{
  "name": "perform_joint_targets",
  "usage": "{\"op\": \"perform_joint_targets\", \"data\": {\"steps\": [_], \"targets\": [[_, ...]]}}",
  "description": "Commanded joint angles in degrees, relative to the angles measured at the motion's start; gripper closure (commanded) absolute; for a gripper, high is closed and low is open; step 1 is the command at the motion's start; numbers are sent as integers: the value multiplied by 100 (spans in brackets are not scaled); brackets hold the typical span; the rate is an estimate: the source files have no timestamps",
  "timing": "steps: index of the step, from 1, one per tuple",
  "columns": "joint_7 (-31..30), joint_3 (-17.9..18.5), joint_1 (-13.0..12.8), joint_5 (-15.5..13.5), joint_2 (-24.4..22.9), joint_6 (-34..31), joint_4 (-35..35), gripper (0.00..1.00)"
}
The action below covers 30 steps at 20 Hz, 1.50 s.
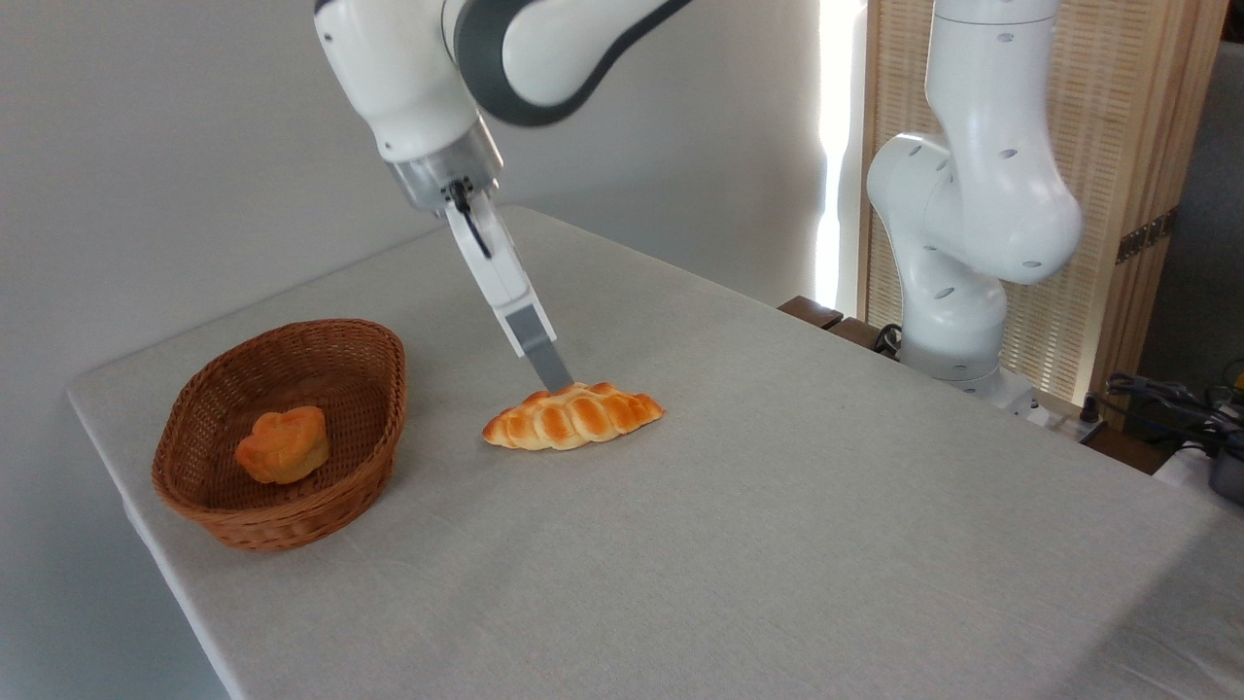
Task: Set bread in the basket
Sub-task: 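Lower the gripper onto the braided bread roll beside the basket, then close the gripper on the middle of the braided roll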
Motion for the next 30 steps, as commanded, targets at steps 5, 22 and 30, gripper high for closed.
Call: {"op": "perform_joint_targets", "data": {"steps": [5, 22, 30], "targets": [[100, -139, -3, 23, 116, 779, -760, 0], [100, -192, -3, 242, 160, 972, -795, 100], [83, -192, 23, 313, 134, 885, -664, 100]]}}
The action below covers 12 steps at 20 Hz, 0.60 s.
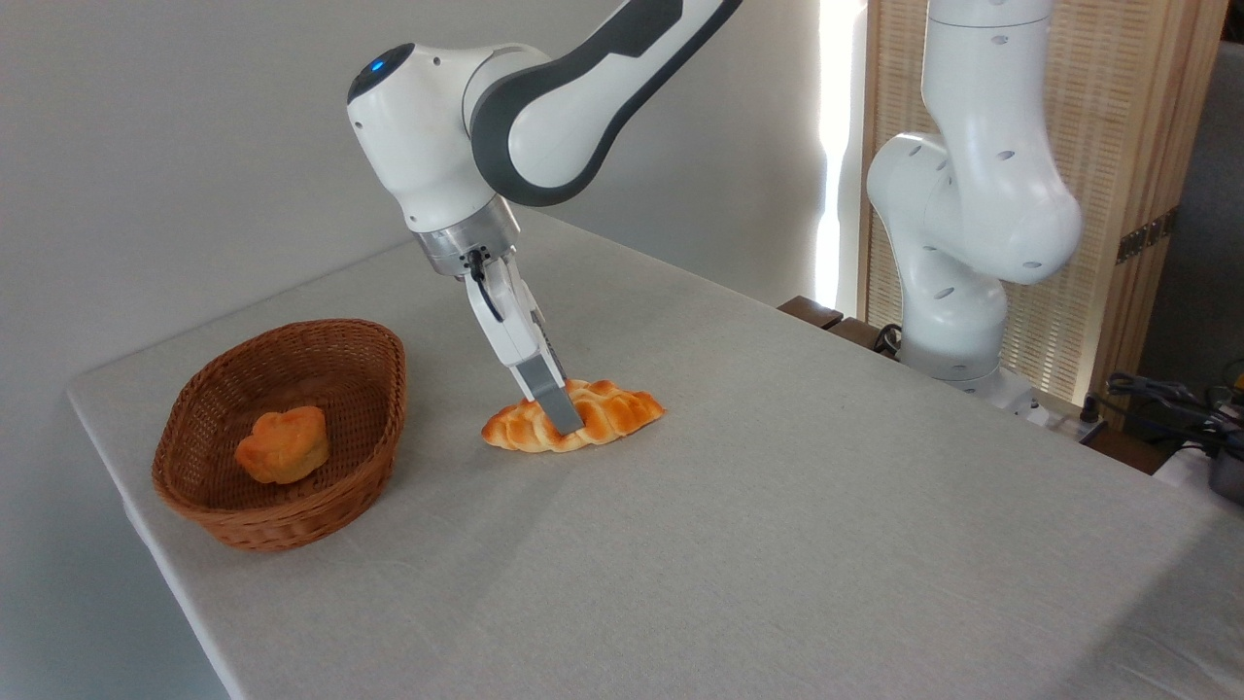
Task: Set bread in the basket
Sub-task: 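Close the gripper on the middle of the braided roll, then lift the braided roll and carry it over the wicker basket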
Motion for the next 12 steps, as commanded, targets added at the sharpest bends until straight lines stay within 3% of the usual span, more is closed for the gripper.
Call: {"op": "perform_joint_targets", "data": {"steps": [1, 4, 7, 10, 12], "targets": [[74, 7, 32, 65, -34, 53, 102, 100], [83, -2, 67, 231, -25, -192, 505, 100], [109, -2, 76, 268, 18, -903, 1243, 100], [92, -2, 84, 127, 211, -1275, 1946, 100], [65, -11, 84, -153, 527, -1248, 2569, 100]]}}
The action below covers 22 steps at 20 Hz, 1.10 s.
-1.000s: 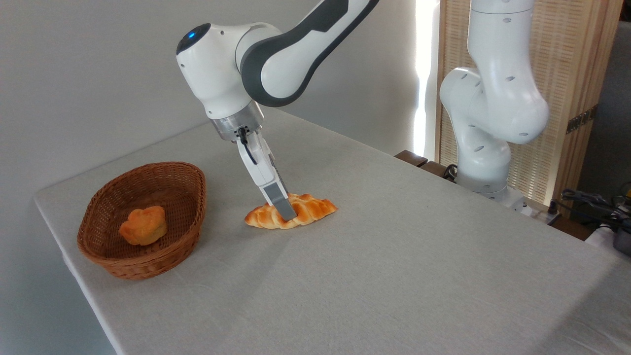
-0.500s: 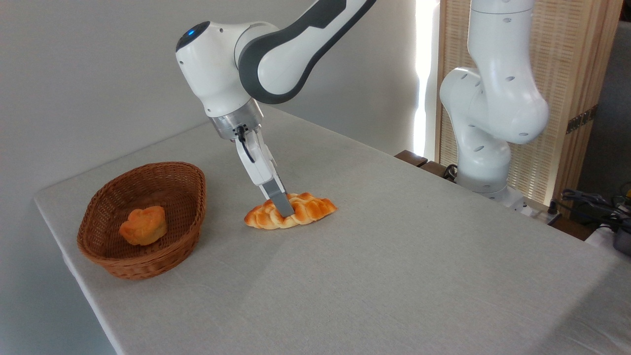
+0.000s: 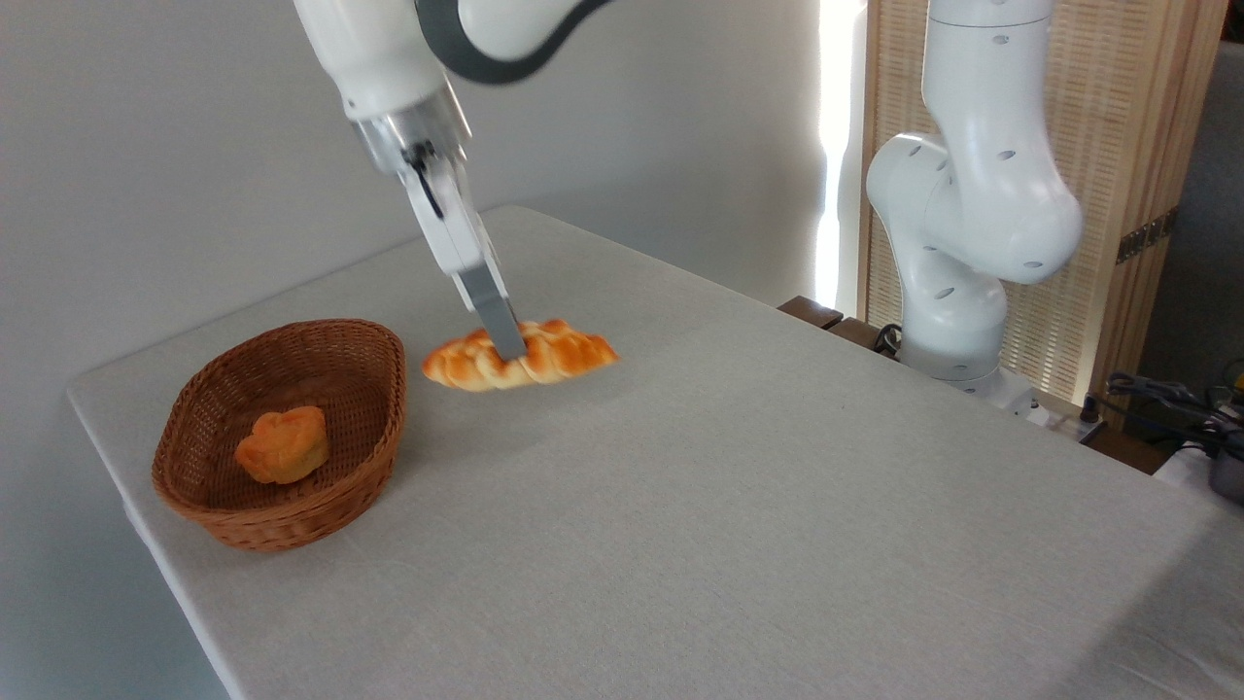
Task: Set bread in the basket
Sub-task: 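Lift the braided roll and carry it over the wicker basket, then lower the roll into the basket and open the gripper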
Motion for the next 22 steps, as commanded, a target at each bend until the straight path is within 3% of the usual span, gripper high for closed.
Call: {"op": "perform_joint_targets", "data": {"steps": [1, 3, 5, 9, 10, 12, 13, 17, 22], "targets": [[48, -12, 33, -514, 696, -181, 1248, 99], [21, -99, 33, -805, 899, -68, 1627, 93], [-92, -258, 33, -964, 979, 553, 1708, 94], [-1144, -749, 24, -1141, 1470, 2652, 1647, 88], [-1461, -846, 15, -1149, 1576, 3093, 1603, 71], [-1666, -917, 7, -1114, 1647, 3456, 1393, 21], [-1632, -944, -2, -1071, 1647, 3475, 1348, 0], [-1561, -1023, -2, -851, 1647, 3475, 1295, 0], [-1561, -1023, -2, -850, 1647, 3466, 1295, 0]]}}
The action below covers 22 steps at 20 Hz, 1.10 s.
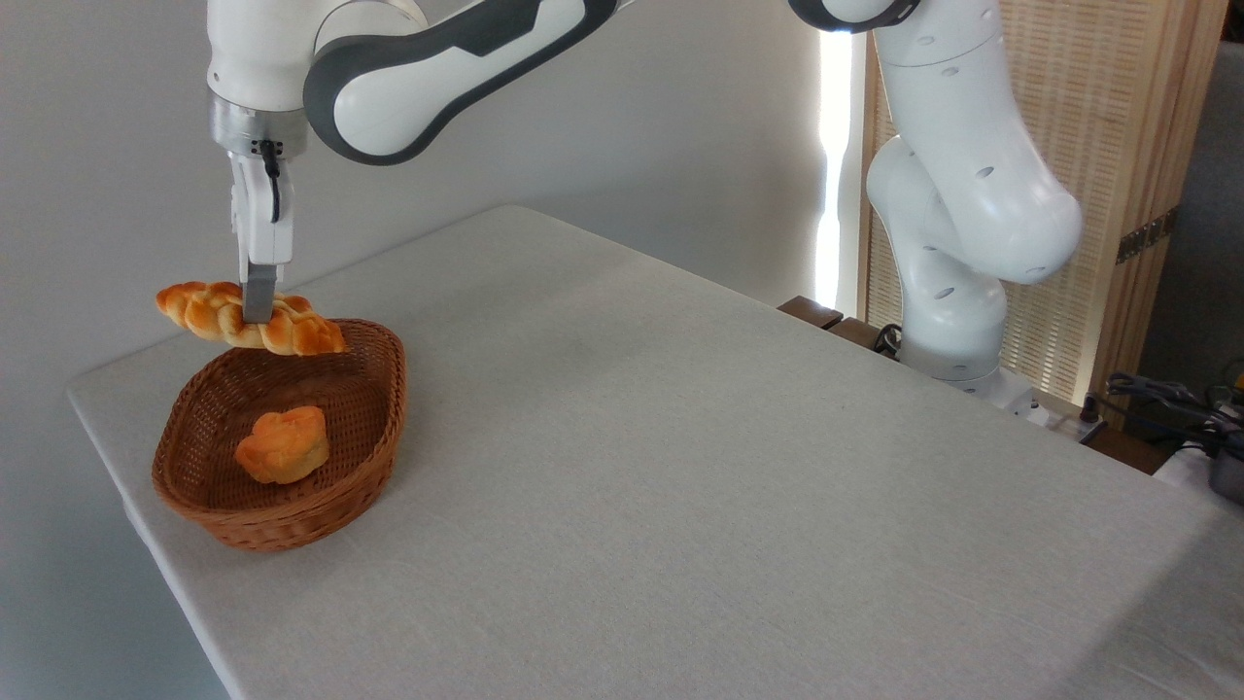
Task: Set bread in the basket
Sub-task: 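Lower the roll into the basket and open the gripper, then raise the open gripper up away from the basket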
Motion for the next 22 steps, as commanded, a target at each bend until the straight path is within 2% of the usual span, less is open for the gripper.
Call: {"op": "perform_joint_targets", "data": {"steps": [1, 11, 13, 14, 17, 20, 22], "targets": [[-29, -12, 22, 67, -111, 68, -101, 0], [-73, 31, 66, 67, -260, -2, -92, 0], [-73, 66, 136, 15, -392, -229, -49, 0], [-73, 58, 275, -12, -497, -448, -31, 0], [-73, 171, 487, -12, -997, -1501, -31, 0], [-64, 619, 497, 75, -1341, -2671, -31, 0], [-12, 953, 497, 198, -1500, -3060, -31, 0]]}}
